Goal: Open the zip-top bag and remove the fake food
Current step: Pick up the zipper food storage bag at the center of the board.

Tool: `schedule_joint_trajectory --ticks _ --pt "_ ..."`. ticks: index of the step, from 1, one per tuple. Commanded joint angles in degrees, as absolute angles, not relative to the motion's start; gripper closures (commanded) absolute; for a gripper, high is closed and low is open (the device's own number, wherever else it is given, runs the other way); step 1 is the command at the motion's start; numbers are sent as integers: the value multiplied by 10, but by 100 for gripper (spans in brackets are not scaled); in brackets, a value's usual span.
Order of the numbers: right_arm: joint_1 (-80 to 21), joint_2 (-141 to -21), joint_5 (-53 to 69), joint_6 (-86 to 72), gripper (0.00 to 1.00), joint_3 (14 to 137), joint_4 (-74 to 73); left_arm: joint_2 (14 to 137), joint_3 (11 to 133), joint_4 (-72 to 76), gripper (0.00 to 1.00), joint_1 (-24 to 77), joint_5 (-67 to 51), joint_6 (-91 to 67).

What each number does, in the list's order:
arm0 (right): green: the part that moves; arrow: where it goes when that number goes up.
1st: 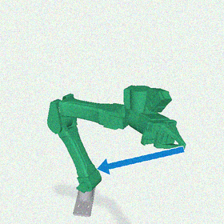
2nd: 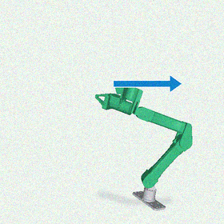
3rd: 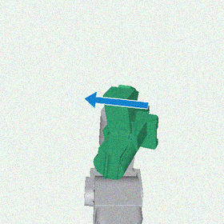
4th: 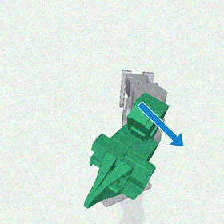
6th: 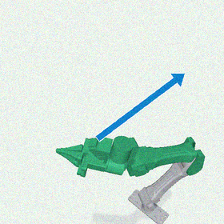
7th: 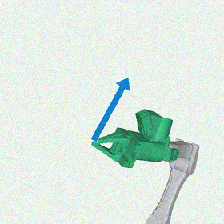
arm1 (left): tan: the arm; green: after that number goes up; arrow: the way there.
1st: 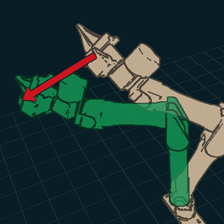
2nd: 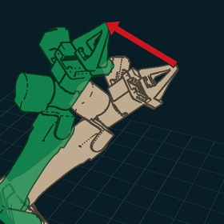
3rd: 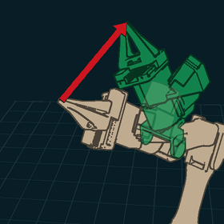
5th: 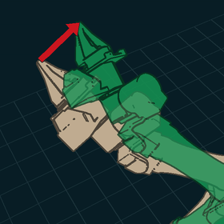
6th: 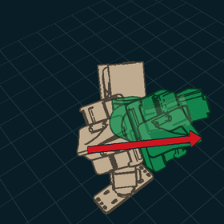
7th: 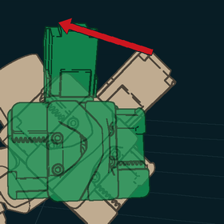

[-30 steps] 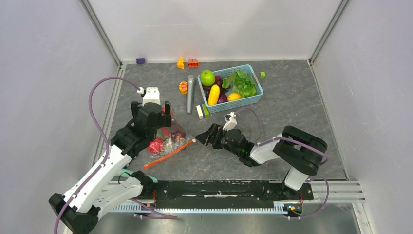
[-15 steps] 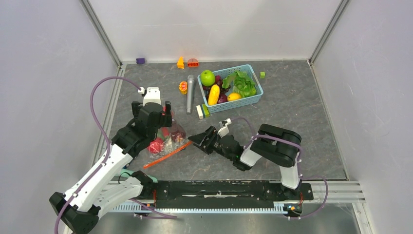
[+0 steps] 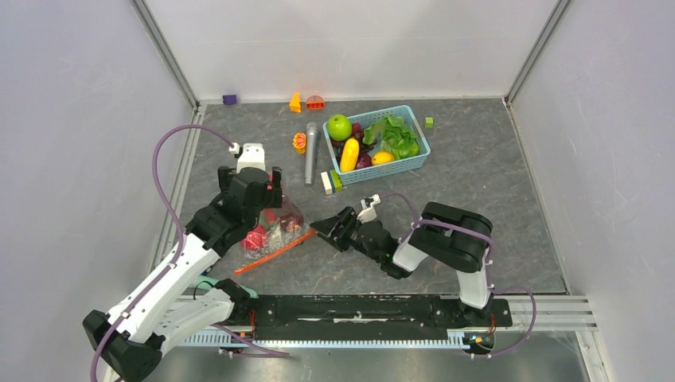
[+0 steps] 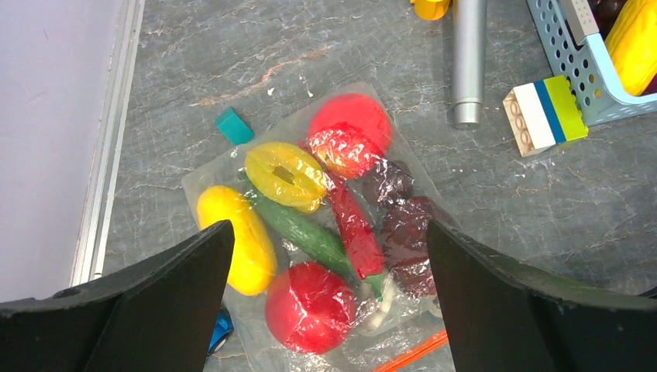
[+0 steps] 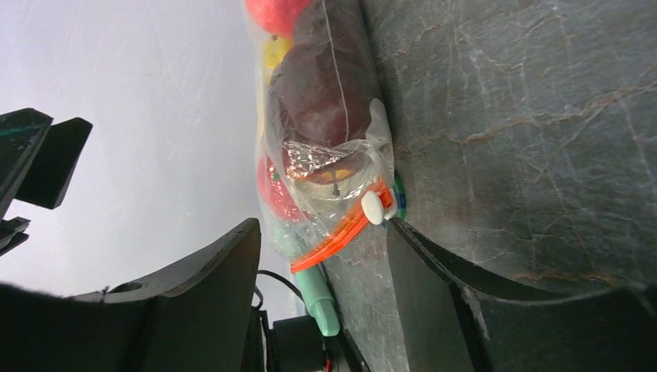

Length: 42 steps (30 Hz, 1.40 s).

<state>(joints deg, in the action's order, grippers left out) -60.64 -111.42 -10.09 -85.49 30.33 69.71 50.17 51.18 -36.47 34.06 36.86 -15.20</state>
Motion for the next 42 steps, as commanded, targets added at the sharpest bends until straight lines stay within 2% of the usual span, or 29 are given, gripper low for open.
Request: schedule_joint_trajectory --ticks 1,8,21,24,28,34,40,42 --pt "-606 -1130 -114 -857 32 321 698 507 510 -341 0 337 359 -149" --pt "-600 -1163 -98 -852 33 352 701 512 508 -340 0 337 353 -149" --pt "-590 -1197 -95 -804 61 392 705 517 506 -338 0 337 352 -147" --pt "-587 -1189 -97 -766 71 389 709 517 506 -337 0 337 355 -146" --pt "-582 -1159 -93 -693 82 385 697 518 505 -338 0 337 359 -145" --pt "-575 -1066 -87 -554 90 389 620 510 506 -332 0 337 363 -138" --pt "-566 -992 -16 -411 94 466 488 492 534 -327 0 337 362 -134" --pt "-563 -964 -5 -351 99 495 430 487 548 -333 0 337 362 -128"
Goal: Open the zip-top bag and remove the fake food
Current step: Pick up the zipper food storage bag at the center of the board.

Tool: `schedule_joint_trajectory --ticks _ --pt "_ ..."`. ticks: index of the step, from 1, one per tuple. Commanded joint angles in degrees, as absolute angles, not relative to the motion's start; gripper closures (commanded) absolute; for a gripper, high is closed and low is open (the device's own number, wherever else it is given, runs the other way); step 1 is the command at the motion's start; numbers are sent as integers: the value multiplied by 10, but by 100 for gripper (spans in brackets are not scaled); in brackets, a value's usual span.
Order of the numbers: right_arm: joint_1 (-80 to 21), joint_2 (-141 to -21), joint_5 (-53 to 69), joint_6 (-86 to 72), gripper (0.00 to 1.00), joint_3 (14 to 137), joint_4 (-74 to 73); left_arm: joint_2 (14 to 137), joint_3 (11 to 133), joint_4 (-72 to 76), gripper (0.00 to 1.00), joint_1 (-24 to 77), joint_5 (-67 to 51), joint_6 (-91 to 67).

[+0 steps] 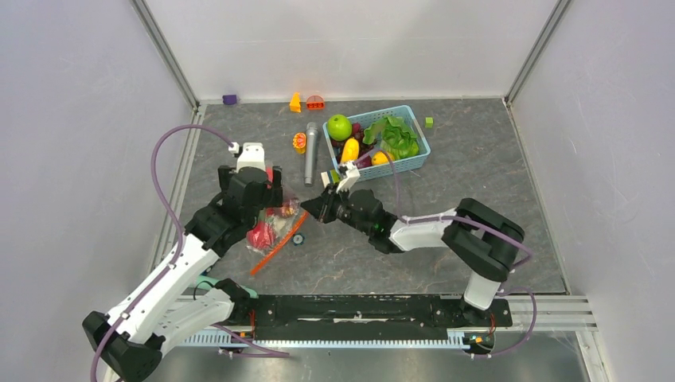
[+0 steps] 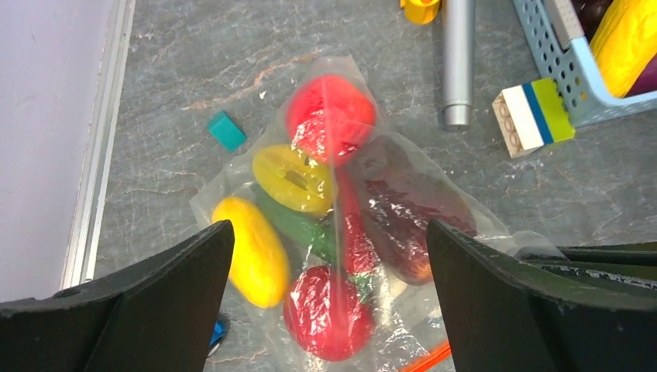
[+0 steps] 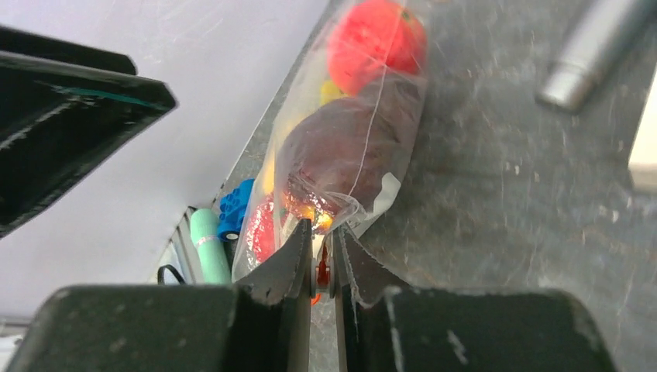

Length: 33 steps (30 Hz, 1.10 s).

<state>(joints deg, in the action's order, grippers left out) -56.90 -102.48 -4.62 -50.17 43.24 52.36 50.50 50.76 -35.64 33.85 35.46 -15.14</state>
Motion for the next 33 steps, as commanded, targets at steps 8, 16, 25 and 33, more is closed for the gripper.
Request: schedule_joint_trajectory --ticks 8,16,25,33 --pt "-531 -905 106 -97 100 780 61 462 629 -373 0 337 348 -93" --pt "-498 -806 122 46 100 889 -171 430 676 -371 0 337 289 -52" --pt "-498 -716 93 128 100 807 -334 413 636 -289 0 337 107 17" --pt "-499 -668 173 158 100 715 -326 386 582 -235 0 337 -88 25"
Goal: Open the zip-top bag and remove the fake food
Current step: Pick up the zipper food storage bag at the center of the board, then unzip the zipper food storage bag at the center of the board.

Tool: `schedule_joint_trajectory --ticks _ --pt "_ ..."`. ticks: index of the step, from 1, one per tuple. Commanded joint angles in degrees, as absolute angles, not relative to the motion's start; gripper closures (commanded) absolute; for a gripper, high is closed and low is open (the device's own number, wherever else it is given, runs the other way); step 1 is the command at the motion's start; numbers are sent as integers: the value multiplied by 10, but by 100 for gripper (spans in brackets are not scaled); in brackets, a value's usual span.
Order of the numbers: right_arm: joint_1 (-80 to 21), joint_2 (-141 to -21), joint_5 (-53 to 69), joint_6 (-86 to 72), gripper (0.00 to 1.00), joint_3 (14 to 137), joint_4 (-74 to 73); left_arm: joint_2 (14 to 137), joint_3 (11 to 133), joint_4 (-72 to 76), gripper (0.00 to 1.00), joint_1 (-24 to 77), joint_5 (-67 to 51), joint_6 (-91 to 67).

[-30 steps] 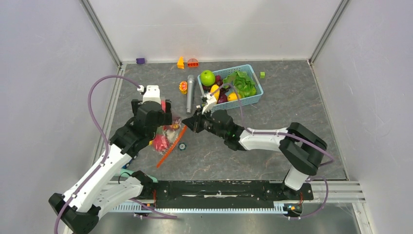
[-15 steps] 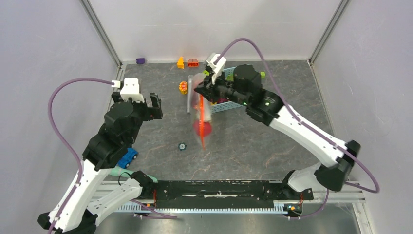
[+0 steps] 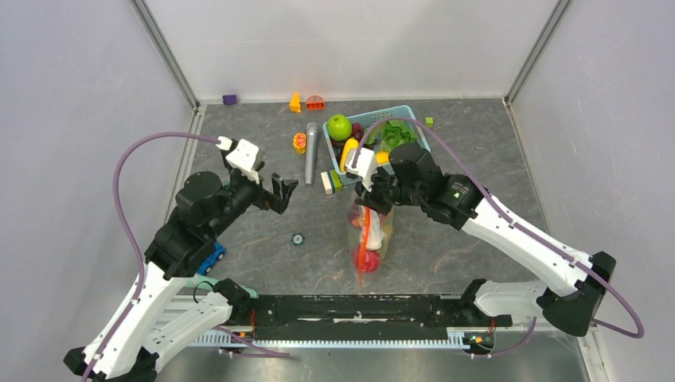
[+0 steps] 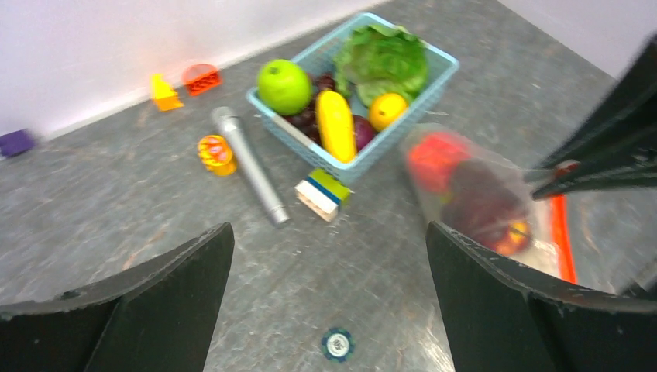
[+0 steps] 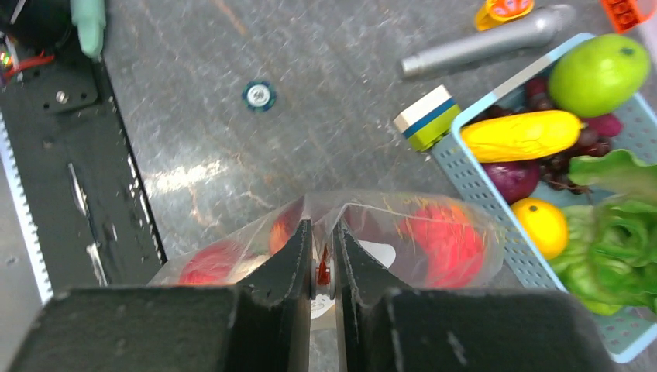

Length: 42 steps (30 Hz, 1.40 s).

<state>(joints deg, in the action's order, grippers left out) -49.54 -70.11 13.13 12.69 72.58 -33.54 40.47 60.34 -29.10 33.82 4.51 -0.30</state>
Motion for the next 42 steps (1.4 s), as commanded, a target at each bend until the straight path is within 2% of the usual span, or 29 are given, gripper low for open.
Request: schedule_joint_trajectory --ticks 1,5,9,13,16,28,38,42 --pt "-499 -659 175 161 100 710 -325 383 574 -229 0 337 -111 22" --pt "-499 -622 217 184 100 677 -307 385 547 -197 0 337 -157 -17" --pt "-499 -596 278 202 100 645 -283 417 549 -191 0 337 -263 -15" --pt "-499 -590 328 226 100 648 -299 452 551 -199 0 337 -369 -2" --pt "-499 -592 350 241 100 656 -312 463 548 -203 0 337 -405 -1" --pt "-499 -611 337 278 100 726 -368 465 548 -168 0 337 -445 25" --pt "-499 -669 252 306 100 840 -443 507 601 -170 0 337 -422 78" --pt "-499 -680 224 318 100 850 -452 517 600 -144 0 337 -430 81"
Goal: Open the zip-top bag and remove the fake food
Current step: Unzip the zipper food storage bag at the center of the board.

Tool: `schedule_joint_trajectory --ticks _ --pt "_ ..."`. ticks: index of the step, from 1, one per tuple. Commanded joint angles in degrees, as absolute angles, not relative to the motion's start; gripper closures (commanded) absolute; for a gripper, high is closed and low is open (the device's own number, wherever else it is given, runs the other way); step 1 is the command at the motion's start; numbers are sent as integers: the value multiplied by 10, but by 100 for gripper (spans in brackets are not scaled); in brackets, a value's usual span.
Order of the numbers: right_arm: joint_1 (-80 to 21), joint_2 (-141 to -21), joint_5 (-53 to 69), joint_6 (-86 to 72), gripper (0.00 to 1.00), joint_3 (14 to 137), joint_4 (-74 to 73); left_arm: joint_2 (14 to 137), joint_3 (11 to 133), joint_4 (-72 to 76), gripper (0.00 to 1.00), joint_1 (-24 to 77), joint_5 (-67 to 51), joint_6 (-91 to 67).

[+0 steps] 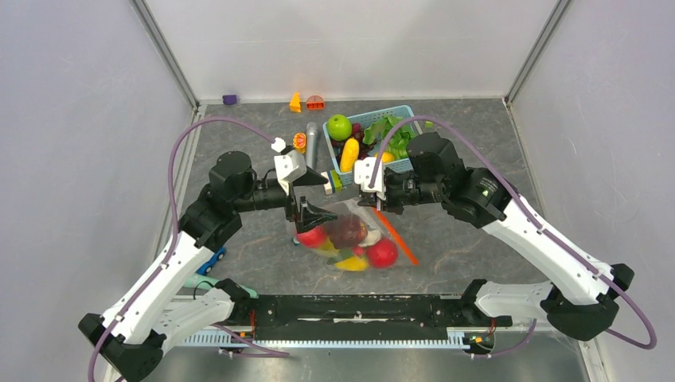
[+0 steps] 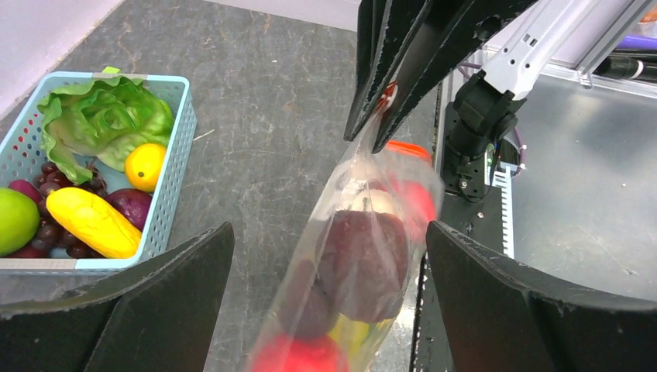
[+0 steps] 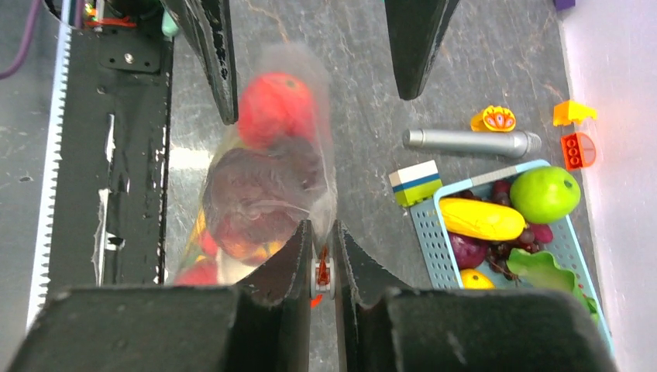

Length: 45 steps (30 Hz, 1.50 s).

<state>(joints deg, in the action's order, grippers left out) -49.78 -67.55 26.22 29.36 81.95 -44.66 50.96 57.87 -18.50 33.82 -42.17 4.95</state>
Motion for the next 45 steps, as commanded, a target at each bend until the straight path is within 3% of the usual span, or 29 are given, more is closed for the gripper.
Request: schedule_joint_trajectory --ticks 1,16,26,45 --pt "-499 -680 223 323 100 844 -452 520 600 -136 0 337 -433 79" --pt "-500 -630 167 329 100 733 -336 552 570 -87 0 337 -452 59" --pt "-499 -681 170 324 100 798 -391 567 557 -66 0 353 -451 52" --pt "-499 -726 246 319 100 852 -400 624 565 -68 3 387 -312 34"
